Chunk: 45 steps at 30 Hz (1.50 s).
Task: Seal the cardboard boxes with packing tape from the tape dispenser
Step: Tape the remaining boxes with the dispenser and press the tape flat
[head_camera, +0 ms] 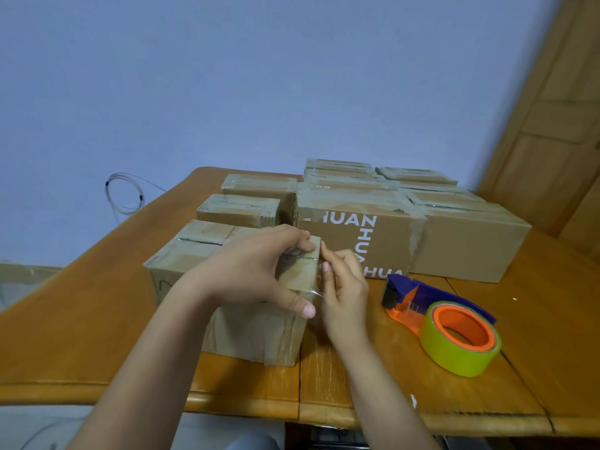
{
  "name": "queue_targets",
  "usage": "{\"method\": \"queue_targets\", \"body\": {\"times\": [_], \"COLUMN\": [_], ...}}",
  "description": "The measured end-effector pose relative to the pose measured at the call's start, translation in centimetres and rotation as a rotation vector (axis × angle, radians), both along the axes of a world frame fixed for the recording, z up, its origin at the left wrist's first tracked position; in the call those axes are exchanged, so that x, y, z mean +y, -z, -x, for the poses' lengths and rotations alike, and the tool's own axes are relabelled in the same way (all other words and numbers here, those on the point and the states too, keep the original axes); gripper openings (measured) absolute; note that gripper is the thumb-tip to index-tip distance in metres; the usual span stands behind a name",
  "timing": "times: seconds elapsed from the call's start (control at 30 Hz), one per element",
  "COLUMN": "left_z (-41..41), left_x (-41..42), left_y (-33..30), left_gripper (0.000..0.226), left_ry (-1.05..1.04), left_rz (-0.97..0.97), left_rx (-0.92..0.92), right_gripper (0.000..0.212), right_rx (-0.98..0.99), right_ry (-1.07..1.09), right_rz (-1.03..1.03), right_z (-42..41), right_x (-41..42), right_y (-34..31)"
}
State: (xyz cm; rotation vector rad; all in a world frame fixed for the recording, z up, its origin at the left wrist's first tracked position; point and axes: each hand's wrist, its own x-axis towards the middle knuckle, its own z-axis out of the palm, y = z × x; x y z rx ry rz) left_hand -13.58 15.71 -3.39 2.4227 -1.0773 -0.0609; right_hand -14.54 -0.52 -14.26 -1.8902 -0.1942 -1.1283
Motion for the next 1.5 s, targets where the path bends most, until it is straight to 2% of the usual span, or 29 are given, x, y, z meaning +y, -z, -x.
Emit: {"method": "queue_targets", "body": {"times": [0.17, 0.23, 0.33, 0.47, 0.57, 0.7, 0.93, 1.17, 1.27, 1.5], "left_z": [0.1, -0.1, -0.3, -0.2, 0.1, 0.2, -0.3, -0.2, -0.2, -0.5], "left_x": [-0.1, -0.1, -0.1, -0.1, 0.0, -0.1, -0.2, -0.2, -0.2, 0.0], "left_y": [-0.1, 0.0, 0.0, -0.1, -0.1, -0.1, 0.1, -0.1, -0.1, -0.2], "left_gripper": [0.097, 0.099, 0.102, 0.103, 0.106, 0.105, 0.093, 0.100, 0.095, 0.093], "left_ry": [-0.003, -0.007, -0.008, 0.000, 0.001, -0.009, 0.022, 0.035, 0.050, 0.105], "left_rz": [-0.012, -0.017, -0.015, -0.016, -0.017, -0.009, 0.013, -0.004, -0.013, -0.073], "left_rx": [-0.003, -0.006, 0.008, -0.001, -0.003, 0.006, 0.082, 0.085, 0.068, 0.031], "right_gripper": [0.056, 0.057, 0.054, 0.034, 0.030, 0.026, 0.005, 0.012, 0.012, 0.014], "right_rx": [0.082, 0.083, 0.086, 0.043, -0.006, 0.047, -0.015, -0.041, -0.030, 0.016], "right_ry": [-0.083, -0.089, -0.121, -0.150, -0.210, -0.283, -0.158, 0.024, 0.016, -0.068], "right_rz": [-0.035, -0.040, -0.095, -0.299, -0.403, -0.399, -0.408, -0.262, -0.321, -0.313], "right_z": [1.2, 1.9, 3.2, 4.5, 5.9, 7.3, 7.3, 7.3, 7.0, 6.2], "right_x": [0.3, 0.3, 0.3, 0.6, 1.0, 2.7, 4.4, 4.1, 4.7, 3.7], "right_y": [0.7, 1.0, 1.2, 0.7, 0.0, -0.6, -1.2, -1.3, -1.1, -1.0]}}
